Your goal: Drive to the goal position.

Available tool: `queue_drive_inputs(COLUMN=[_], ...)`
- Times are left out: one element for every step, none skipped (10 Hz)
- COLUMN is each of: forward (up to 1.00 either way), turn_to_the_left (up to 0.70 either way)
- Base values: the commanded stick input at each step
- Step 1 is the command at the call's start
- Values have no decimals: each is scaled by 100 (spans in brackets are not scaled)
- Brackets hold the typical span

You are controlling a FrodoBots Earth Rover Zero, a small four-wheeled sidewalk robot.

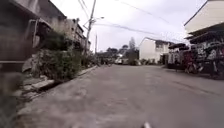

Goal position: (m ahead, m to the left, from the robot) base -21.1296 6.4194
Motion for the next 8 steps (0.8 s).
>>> queue_drive_inputs(forward=[70, 70, 70, 70, 70, 70, 70, 70], turn_to_the_left=[0, 0, 0, 0, 0, 0, 0, 0])
